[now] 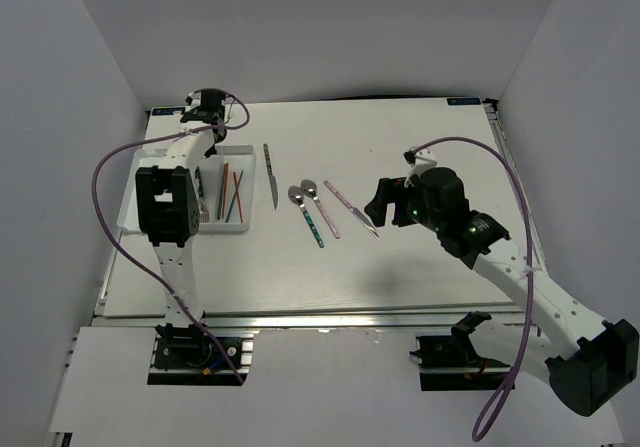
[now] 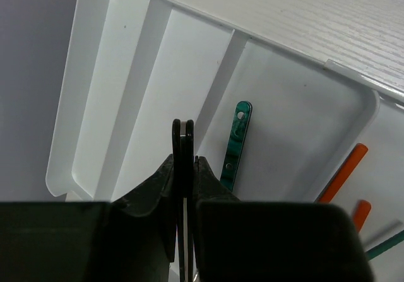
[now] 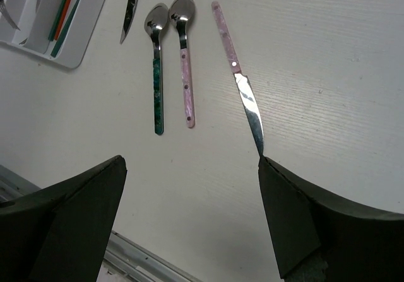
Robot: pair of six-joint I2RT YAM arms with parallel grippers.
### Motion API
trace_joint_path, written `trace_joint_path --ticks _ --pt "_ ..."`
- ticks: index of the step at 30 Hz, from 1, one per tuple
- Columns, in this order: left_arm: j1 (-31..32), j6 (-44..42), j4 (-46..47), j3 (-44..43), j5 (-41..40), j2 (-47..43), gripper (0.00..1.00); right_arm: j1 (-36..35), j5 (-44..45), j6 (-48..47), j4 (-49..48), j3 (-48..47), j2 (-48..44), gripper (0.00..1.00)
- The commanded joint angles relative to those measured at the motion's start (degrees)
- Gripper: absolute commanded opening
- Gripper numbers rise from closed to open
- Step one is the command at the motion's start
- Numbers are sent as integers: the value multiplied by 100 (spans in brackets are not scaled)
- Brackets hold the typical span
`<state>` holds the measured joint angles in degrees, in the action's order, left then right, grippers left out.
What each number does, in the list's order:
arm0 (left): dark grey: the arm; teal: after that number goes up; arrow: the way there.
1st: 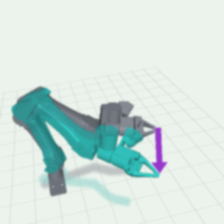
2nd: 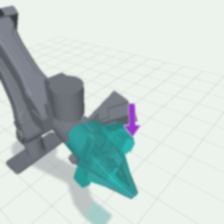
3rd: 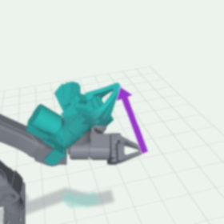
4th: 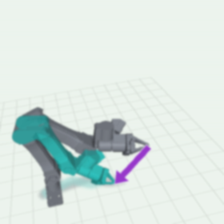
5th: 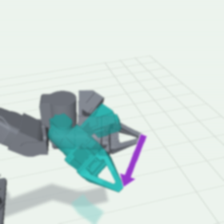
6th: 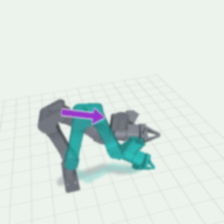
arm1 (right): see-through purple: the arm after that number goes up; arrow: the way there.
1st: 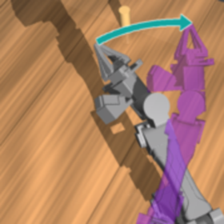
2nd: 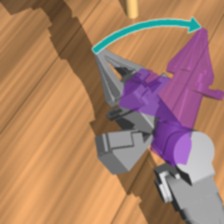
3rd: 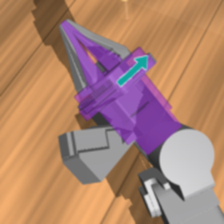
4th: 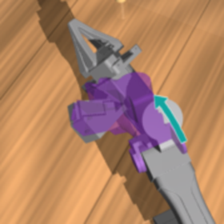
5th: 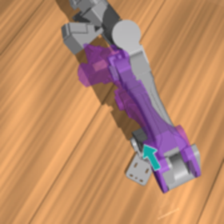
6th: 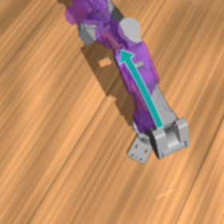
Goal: Sort the eating utensils into containers
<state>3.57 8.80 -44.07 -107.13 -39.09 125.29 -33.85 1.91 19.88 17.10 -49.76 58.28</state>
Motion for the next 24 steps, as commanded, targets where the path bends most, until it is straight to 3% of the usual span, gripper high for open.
trace_joint_path --ticks 1,3,5,8,9,12,17,18,22,24 --pt "29 -168 241 34 -345 -243 0 10 -138 -98 -40 45 -142 89" --pt "38 -168 242 104 -353 -181 0 18 -139 -89 -49 19 -133 89" --pt "38 -115 136 52 -301 -163 20 18 -304 -89 -49 -42 -98 89" --pt "38 -89 136 52 -126 -347 38 18 -323 -98 -58 -87 -2 89" --pt "38 -97 179 96 -116 -426 49 18 -314 -98 -58 -113 34 89" --pt "38 -106 206 193 -125 -655 66 18 -349 -81 -75 -131 122 89" --pt "47 95 -31 140 -169 -1094 77 18 -446 -168 -137 -183 454 89" --pt "73 200 -83 175 -169 -1391 98 18 -481 -256 -76 -236 708 89" --pt "108 665 -408 350 -196 -2156 98 -69 -219 -257 205 -552 1307 89" --pt "135 877 -470 832 -56 -2955 98 -200 210 -283 197 -710 1833 89"
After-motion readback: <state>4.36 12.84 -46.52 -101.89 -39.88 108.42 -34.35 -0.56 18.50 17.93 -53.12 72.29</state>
